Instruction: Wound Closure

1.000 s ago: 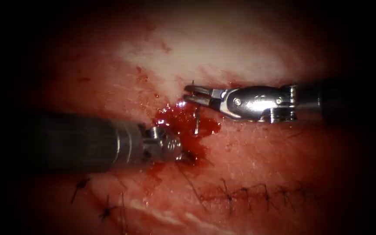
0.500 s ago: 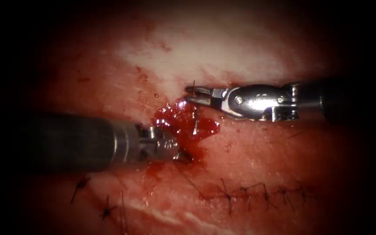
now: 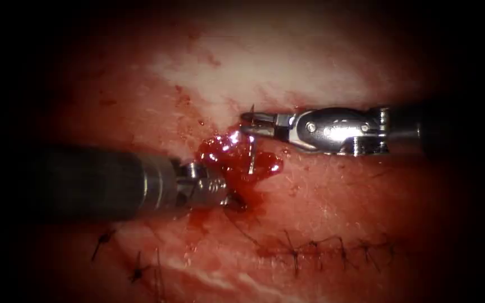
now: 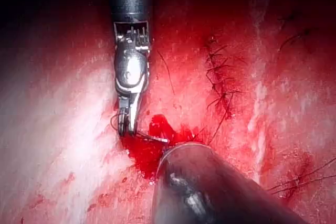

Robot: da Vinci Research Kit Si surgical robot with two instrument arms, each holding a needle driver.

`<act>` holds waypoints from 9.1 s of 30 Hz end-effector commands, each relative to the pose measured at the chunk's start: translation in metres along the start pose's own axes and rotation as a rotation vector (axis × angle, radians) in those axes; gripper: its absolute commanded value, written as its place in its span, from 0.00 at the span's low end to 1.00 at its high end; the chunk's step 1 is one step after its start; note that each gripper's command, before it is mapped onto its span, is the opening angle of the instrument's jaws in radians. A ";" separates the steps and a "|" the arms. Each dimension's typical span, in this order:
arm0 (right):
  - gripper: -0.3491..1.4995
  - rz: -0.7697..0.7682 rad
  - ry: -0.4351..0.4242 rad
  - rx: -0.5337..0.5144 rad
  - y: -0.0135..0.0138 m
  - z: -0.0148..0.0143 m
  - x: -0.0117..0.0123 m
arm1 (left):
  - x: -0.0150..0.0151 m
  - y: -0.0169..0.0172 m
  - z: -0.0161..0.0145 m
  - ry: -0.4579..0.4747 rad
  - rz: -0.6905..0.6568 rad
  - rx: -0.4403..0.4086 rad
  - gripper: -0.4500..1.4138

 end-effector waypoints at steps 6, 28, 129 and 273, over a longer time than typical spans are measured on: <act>0.00 0.091 0.007 -0.008 -0.0002 0.0004 0.0001 | -0.0004 -0.0002 0.0009 0.000 0.006 -0.002 0.00; 0.00 0.029 0.033 -0.173 0.0015 -0.0009 0.0012 | -0.0007 -0.0003 0.0009 0.002 0.008 0.000 0.00; 0.81 0.841 0.027 -0.263 -0.0011 -0.0056 -0.0033 | 0.0024 0.0047 -0.0017 0.385 0.250 0.171 0.35; 0.00 0.619 0.023 -0.377 0.0006 -0.0016 0.0006 | 0.0074 0.0094 -0.0285 0.481 0.190 0.170 0.00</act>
